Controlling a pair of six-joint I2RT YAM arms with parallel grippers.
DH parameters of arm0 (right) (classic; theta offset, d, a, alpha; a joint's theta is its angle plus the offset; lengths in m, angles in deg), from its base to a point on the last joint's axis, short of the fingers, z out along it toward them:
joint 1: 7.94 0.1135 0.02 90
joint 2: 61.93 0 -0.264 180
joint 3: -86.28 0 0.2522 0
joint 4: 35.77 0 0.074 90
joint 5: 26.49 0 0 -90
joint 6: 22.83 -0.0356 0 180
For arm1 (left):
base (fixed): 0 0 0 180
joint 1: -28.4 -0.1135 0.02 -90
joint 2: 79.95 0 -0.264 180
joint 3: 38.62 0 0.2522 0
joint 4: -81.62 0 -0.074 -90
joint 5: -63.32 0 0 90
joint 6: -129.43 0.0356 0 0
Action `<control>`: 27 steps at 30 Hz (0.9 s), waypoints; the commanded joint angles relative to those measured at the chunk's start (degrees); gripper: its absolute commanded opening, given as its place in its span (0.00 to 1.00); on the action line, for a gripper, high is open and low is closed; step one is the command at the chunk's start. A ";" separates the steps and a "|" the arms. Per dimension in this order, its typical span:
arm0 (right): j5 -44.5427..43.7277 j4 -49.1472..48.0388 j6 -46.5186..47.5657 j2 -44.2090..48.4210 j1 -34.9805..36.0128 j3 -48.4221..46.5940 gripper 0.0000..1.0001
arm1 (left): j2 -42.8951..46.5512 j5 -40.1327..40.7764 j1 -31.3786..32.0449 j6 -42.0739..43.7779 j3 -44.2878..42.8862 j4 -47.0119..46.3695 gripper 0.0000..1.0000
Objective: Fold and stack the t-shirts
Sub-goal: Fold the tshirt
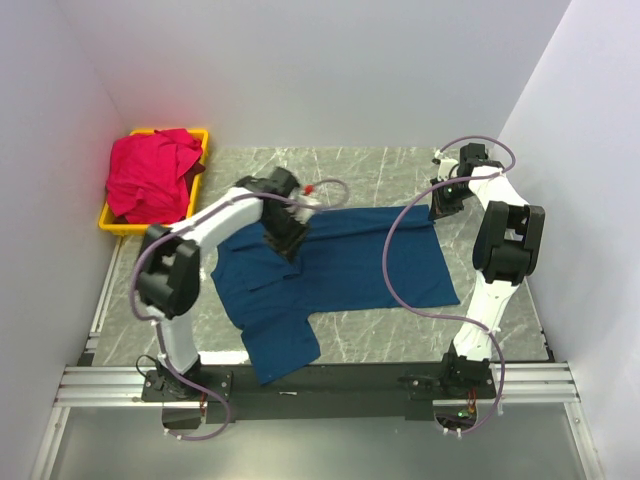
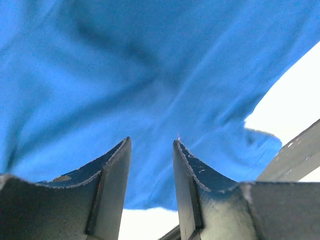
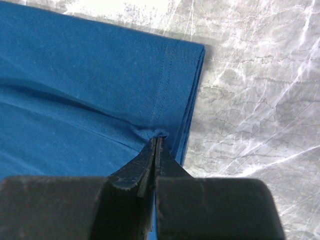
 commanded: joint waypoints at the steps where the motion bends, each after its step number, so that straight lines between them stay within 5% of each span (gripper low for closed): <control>1: 0.17 0.62 0.63 0.17 -0.10 -0.69 0.00 | 8.14 -1.22 -6.79 3.07 4.34 1.84 0.45; 7: 0.17 0.54 0.81 0.43 -0.01 -0.51 0.00 | 12.99 2.56 -9.71 12.05 16.04 1.31 0.52; 18: -0.36 0.62 0.89 0.52 0.08 -0.42 0.00 | 7.54 4.41 -9.71 6.69 19.65 -2.12 0.68; 27: -0.09 0.53 0.37 -0.27 -0.01 -0.86 0.00 | 7.11 6.08 -9.62 6.08 21.23 -3.00 0.59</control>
